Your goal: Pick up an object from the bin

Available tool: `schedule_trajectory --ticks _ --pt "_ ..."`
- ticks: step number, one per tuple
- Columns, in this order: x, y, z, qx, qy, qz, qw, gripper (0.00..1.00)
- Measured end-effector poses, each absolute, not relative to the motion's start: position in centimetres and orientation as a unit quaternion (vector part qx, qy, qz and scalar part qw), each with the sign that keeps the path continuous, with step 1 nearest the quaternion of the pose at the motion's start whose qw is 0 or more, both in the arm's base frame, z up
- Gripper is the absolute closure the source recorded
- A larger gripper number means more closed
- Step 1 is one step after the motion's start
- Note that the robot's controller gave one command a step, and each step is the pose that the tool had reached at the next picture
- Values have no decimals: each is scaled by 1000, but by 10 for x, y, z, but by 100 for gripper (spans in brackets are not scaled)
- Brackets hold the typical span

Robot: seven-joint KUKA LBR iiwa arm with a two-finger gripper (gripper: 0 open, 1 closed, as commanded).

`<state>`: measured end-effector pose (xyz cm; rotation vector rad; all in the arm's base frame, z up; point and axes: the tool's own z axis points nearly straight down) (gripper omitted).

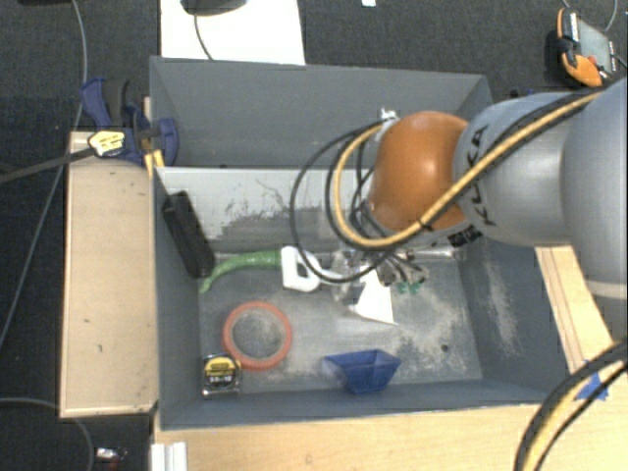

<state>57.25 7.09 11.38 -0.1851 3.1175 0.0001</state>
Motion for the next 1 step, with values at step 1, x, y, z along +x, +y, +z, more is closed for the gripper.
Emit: schedule_trajectory --ticks 1 --pt "573 71 134 -59 998 0 9 100"
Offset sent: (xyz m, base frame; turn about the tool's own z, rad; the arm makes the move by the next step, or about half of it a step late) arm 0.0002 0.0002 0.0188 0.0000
